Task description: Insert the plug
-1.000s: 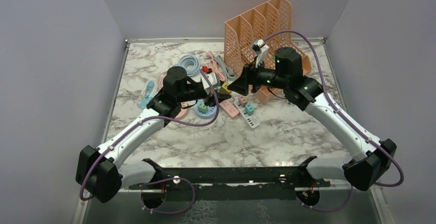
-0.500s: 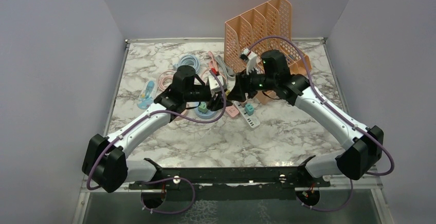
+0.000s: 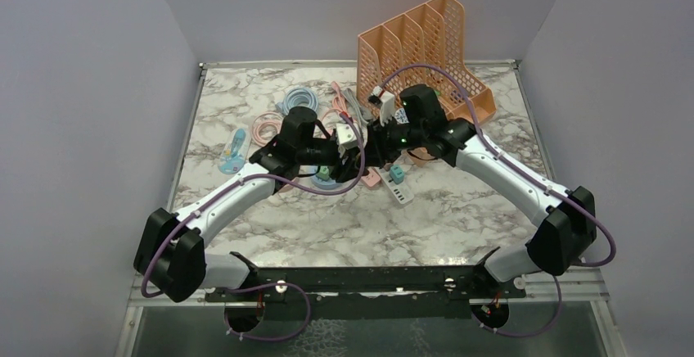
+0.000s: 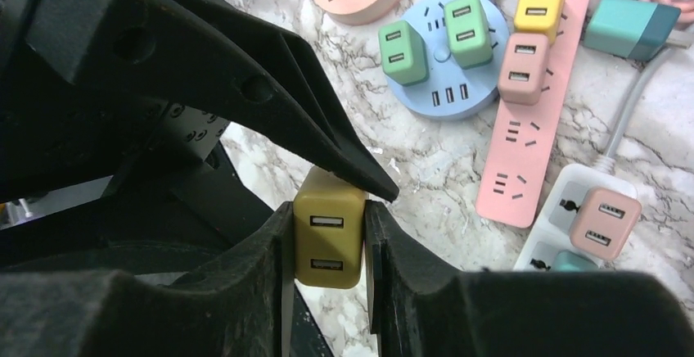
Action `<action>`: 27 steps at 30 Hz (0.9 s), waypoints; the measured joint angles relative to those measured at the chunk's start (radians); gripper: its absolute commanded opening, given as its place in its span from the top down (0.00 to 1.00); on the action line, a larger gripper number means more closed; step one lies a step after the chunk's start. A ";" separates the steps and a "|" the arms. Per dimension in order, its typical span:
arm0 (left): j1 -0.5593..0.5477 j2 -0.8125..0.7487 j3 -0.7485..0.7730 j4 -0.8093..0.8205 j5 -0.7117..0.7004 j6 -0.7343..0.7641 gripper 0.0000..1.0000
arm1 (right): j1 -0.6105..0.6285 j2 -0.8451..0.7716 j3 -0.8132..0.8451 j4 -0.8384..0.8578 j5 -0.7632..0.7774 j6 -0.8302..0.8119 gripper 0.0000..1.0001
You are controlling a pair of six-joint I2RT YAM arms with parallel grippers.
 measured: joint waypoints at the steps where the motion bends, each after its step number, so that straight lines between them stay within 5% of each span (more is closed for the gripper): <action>1: 0.000 0.000 0.000 -0.003 -0.004 0.000 0.31 | 0.000 0.001 0.000 0.000 0.000 0.000 0.92; 7: -0.007 -0.036 -0.027 0.037 -0.093 -0.040 0.21 | 0.004 -0.018 -0.041 0.025 0.098 0.016 0.97; 18: -0.006 -0.335 -0.235 0.038 -0.634 -0.288 0.20 | -0.004 -0.026 -0.136 0.151 0.319 0.014 0.99; 27: -0.007 -0.380 -0.086 -0.144 -0.927 -0.517 0.18 | -0.009 0.151 -0.131 0.221 0.288 -0.089 0.99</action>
